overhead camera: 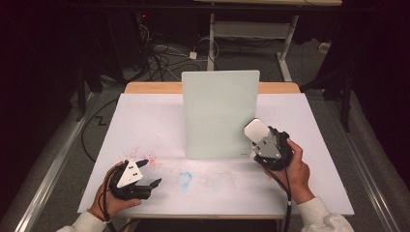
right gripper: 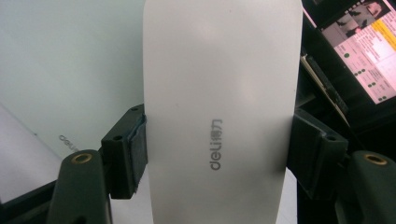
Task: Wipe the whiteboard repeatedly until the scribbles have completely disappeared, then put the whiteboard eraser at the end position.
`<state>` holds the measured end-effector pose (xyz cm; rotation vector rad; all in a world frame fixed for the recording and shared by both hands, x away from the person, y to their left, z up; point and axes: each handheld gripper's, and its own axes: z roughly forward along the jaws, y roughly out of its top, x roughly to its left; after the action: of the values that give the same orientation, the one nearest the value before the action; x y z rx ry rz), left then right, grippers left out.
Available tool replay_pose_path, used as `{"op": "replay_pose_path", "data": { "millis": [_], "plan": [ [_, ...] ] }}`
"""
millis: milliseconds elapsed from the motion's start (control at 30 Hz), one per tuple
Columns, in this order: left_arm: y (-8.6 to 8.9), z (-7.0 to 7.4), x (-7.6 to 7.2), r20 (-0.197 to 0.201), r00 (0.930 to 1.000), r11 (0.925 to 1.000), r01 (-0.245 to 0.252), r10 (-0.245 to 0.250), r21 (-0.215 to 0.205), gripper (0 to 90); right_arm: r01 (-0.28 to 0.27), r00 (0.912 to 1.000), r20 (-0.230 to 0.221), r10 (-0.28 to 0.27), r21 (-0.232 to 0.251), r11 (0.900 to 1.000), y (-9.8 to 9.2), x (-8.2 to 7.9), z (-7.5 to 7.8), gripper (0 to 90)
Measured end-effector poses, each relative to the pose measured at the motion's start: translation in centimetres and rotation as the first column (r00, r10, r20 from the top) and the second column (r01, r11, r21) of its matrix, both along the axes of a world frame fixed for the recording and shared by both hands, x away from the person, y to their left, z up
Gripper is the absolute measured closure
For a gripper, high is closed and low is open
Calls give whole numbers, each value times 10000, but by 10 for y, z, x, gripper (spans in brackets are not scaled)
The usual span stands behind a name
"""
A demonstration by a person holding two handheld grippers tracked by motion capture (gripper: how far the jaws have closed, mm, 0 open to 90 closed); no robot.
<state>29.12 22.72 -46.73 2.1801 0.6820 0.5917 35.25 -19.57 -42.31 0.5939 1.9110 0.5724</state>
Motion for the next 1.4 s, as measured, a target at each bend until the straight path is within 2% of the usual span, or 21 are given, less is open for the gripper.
{"op": "replay_pose_path", "data": {
  "millis": [333,433,533,667,767,967,1133,1400],
  "plan": [
    [0,0,0,-83,10000,10000,-31,32,18,230,-611,9978,-247,623,448,9971,3,-8,6,311],
    [0,0,0,20,10000,10000,-8,8,76,230,-716,9966,-369,740,631,9954,2,-9,7,311],
    [-1,0,-1,-36,10000,10000,-2,3,68,230,-891,9940,-566,941,840,9925,0,-11,9,311],
    [-4,2,0,123,9999,9998,83,-85,169,230,-1170,9894,-744,1248,1010,9880,0,-16,11,311],
    [-5,1,1,101,9999,9997,126,-128,220,230,-1506,9819,-988,1614,1088,9826,1,-21,12,311],
    [-5,2,0,147,9998,9997,129,-132,213,229,-2184,9585,-1520,2413,1528,9638,3,-28,16,311],
    [-5,2,0,151,9998,9996,126,-130,233,229,-2500,9457,-1754,2736,1452,9573,8,-32,17,311],
    [-5,2,0,144,9998,9996,109,-112,247,229,-2929,9195,-2323,3173,1337,9468,15,-34,15,311]
  ]
}}
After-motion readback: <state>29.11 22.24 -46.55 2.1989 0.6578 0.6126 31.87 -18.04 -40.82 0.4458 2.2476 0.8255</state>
